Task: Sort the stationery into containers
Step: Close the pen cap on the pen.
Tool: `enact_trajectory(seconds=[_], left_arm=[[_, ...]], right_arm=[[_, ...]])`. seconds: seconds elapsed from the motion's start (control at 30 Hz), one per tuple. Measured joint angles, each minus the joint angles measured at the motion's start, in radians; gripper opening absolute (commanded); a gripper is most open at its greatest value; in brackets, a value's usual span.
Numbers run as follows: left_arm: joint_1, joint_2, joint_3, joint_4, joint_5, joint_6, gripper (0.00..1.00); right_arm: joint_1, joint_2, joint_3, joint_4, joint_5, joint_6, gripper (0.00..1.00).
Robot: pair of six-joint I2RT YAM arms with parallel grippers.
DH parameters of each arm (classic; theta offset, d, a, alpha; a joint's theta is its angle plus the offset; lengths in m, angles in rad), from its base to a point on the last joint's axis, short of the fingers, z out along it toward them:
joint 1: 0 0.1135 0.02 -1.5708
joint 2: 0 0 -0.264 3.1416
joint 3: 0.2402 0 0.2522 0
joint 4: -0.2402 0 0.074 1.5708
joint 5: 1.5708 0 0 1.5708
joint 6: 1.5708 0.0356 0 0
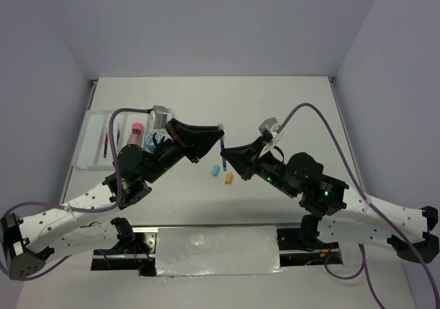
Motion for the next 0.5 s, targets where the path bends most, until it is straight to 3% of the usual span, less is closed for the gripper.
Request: enact_trajectory(seconds=[0.1,0.3,0.5], left_arm=[[0.000,-0.005,-0.002,0.016,0.039,0.039,0.34],[-0.005,-0.007,0.018,0.006,0.160,0.112,0.34],[-0.018,-0.020,0.034,-0.062,0.259,0.151,0.42]], right_arm=[[0.000,0.002,0.000,0.006,-0.024,-0.010,0.00],[0.000,-0.013,0.000,0.013,-0.099,-0.045,0.00],[0.000,-0.052,0.000,0.072,-0.143,-0.067,0.00]])
